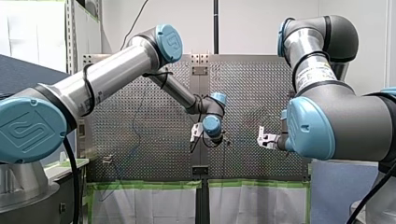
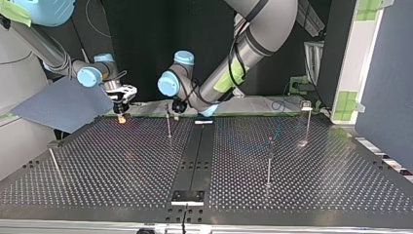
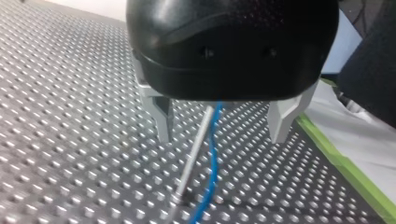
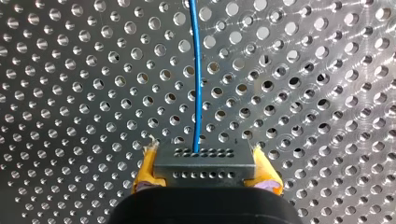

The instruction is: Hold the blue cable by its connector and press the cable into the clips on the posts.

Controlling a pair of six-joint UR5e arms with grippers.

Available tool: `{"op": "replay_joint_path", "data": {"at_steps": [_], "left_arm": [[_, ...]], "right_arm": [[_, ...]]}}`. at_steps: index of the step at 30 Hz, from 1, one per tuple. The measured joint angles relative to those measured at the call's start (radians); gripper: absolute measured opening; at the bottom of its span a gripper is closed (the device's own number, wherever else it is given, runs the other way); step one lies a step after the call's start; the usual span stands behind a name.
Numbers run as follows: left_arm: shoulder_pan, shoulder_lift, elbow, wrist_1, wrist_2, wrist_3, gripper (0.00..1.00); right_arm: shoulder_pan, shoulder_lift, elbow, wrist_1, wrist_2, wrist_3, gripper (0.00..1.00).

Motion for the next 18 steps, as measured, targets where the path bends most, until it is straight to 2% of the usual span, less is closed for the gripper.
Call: {"op": "replay_joint_path", "data": {"at_steps": [9,18], "left_arm": [[-0.021,0.070,-0.077,0.070,-0.004,-0.003,1.00],[-0.040,0.075,-0.150,0.094,0.009,-0.019,1.00]], "right_arm": [[-0.001,0.000,0.000,0.004,-0.002,0.001,0.00],[-0.001,0.000,0.000,0.007,-0.002,0.003,0.00]]}}
